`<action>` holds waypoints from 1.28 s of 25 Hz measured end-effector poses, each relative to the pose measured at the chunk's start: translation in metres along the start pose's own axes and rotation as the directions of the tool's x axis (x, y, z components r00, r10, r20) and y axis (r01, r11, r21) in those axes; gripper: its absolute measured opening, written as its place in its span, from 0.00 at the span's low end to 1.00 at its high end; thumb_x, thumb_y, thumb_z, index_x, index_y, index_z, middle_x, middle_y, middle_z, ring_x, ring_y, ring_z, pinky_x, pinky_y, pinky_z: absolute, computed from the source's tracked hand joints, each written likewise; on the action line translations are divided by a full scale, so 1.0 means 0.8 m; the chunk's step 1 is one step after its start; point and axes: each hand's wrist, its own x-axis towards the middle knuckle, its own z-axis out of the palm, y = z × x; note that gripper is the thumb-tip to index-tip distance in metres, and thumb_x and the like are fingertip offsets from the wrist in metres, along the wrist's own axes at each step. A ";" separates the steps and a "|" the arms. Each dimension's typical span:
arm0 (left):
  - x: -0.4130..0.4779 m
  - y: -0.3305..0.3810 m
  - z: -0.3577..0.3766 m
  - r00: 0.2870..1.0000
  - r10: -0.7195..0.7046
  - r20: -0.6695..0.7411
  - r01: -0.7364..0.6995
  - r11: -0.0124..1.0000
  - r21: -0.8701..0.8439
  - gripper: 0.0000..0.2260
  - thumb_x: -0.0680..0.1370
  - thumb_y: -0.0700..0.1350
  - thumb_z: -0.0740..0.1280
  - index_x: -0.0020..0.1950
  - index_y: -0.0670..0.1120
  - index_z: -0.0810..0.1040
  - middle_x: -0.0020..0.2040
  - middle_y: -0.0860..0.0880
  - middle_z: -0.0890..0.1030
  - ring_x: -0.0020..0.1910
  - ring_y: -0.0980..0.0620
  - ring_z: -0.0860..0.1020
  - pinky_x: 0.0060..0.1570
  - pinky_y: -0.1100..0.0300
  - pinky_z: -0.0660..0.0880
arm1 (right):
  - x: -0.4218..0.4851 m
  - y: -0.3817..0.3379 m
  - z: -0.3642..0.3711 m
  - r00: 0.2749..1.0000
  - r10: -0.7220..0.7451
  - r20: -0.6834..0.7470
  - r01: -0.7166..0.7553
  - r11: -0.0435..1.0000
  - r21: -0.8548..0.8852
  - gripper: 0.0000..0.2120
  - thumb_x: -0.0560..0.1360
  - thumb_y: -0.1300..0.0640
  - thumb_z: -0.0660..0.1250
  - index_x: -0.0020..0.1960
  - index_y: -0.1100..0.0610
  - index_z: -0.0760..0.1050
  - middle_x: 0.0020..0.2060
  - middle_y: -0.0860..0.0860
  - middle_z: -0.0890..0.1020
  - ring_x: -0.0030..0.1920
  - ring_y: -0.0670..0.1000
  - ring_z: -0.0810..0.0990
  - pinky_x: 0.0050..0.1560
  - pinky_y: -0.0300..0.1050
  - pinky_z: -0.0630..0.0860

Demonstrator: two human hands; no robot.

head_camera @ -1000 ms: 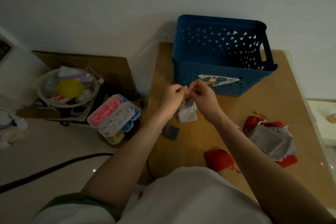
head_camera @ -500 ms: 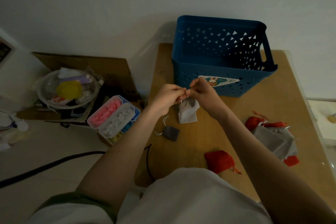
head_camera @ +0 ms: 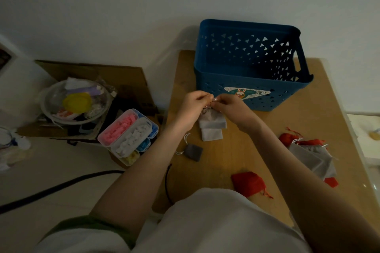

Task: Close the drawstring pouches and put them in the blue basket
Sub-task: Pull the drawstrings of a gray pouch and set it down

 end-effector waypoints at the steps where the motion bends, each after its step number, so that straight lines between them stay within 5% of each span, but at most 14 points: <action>1: -0.001 0.003 -0.001 1.000 0.009 -0.006 -0.009 1.000 0.006 0.06 0.80 0.43 0.63 0.50 0.45 0.79 0.43 0.50 0.80 0.42 0.59 0.77 0.37 0.74 0.72 | -0.001 0.000 -0.001 1.000 -0.012 0.014 0.011 0.998 0.058 0.07 0.78 0.56 0.65 0.47 0.60 0.77 0.39 0.56 0.77 0.42 0.51 0.75 0.45 0.45 0.70; 6: -0.001 0.006 -0.001 0.999 -0.044 0.014 0.045 0.998 -0.047 0.08 0.79 0.45 0.64 0.47 0.44 0.81 0.39 0.51 0.80 0.40 0.58 0.78 0.37 0.70 0.72 | -0.007 0.005 0.001 0.998 0.008 0.055 -0.019 0.981 0.191 0.08 0.79 0.55 0.63 0.47 0.59 0.76 0.40 0.55 0.78 0.42 0.51 0.75 0.44 0.44 0.71; 11: -0.004 -0.008 -0.019 0.947 -0.180 0.265 0.285 0.850 -0.442 0.08 0.79 0.39 0.62 0.44 0.43 0.80 0.32 0.52 0.79 0.36 0.56 0.73 0.34 0.68 0.69 | -0.006 0.001 -0.007 0.967 0.024 0.253 -0.098 0.953 0.285 0.06 0.78 0.58 0.64 0.44 0.58 0.76 0.36 0.51 0.80 0.37 0.45 0.78 0.40 0.38 0.74; 16: -0.006 -0.008 -0.032 0.918 -0.173 0.358 0.332 0.829 -0.450 0.06 0.79 0.39 0.63 0.46 0.43 0.80 0.34 0.51 0.80 0.34 0.58 0.75 0.35 0.68 0.74 | -0.007 -0.003 -0.005 0.943 0.034 0.330 -0.162 0.915 0.369 0.06 0.78 0.60 0.62 0.49 0.61 0.76 0.39 0.54 0.79 0.35 0.46 0.78 0.37 0.38 0.75; 20: -0.007 -0.006 -0.041 0.911 -0.180 0.371 0.341 0.836 -0.431 0.06 0.79 0.39 0.62 0.45 0.44 0.77 0.32 0.54 0.78 0.28 0.60 0.71 0.31 0.70 0.70 | -0.005 -0.009 -0.005 0.944 0.071 0.321 -0.159 0.953 0.259 0.06 0.80 0.58 0.61 0.47 0.58 0.76 0.37 0.51 0.79 0.34 0.45 0.79 0.34 0.37 0.76; 26: -0.007 -0.001 -0.050 0.956 -0.106 0.273 0.068 0.987 0.148 0.03 0.77 0.40 0.67 0.47 0.46 0.80 0.43 0.54 0.81 0.44 0.61 0.79 0.45 0.70 0.73 | 0.000 0.002 0.001 0.954 0.165 0.252 -0.163 0.986 -0.029 0.08 0.79 0.51 0.62 0.49 0.54 0.77 0.42 0.52 0.80 0.41 0.50 0.78 0.45 0.48 0.75; 29: -0.010 0.012 -0.045 0.969 -0.002 0.247 -0.090 0.929 0.360 0.01 0.76 0.40 0.68 0.47 0.45 0.79 0.41 0.54 0.80 0.40 0.63 0.77 0.37 0.76 0.71 | 0.002 0.001 0.005 0.968 0.153 0.199 -0.138 0.986 -0.091 0.09 0.79 0.52 0.62 0.51 0.55 0.77 0.43 0.51 0.80 0.44 0.50 0.77 0.46 0.46 0.74; 32: -0.008 0.010 -0.036 0.958 0.145 0.245 -0.273 0.720 0.638 0.01 0.77 0.40 0.66 0.46 0.45 0.76 0.43 0.50 0.78 0.41 0.56 0.75 0.37 0.70 0.69 | 0.004 0.002 0.012 0.989 0.077 0.125 -0.047 0.972 -0.229 0.08 0.79 0.54 0.62 0.52 0.55 0.77 0.43 0.49 0.78 0.44 0.47 0.75 0.42 0.40 0.71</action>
